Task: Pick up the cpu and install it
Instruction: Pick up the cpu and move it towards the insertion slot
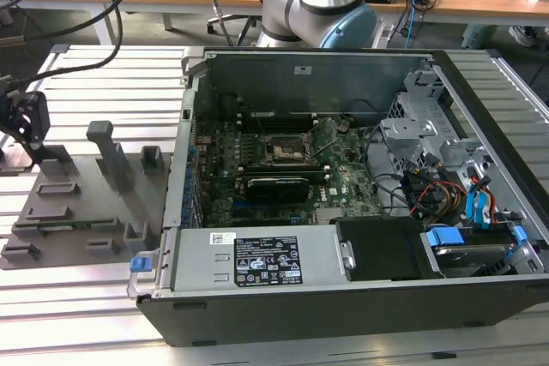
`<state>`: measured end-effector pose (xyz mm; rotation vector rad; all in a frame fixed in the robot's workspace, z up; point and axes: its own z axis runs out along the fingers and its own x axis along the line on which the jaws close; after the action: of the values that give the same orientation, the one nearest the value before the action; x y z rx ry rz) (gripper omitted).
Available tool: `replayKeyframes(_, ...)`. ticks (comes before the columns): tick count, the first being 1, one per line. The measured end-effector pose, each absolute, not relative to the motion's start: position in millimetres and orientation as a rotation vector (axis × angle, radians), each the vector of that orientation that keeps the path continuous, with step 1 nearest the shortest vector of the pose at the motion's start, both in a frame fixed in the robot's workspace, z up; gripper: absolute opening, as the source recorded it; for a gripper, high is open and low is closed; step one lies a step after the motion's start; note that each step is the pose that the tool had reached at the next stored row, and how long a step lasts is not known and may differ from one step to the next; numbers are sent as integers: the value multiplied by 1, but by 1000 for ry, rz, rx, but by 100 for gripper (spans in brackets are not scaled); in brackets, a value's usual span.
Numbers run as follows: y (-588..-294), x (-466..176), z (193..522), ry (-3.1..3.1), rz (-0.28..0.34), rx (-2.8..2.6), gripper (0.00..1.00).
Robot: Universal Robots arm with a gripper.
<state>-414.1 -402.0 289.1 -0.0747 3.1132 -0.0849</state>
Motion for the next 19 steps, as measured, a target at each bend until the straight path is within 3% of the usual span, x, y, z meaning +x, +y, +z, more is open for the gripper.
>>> replayKeyframes(19,-402,-414,312,3113,-85,-75,55)
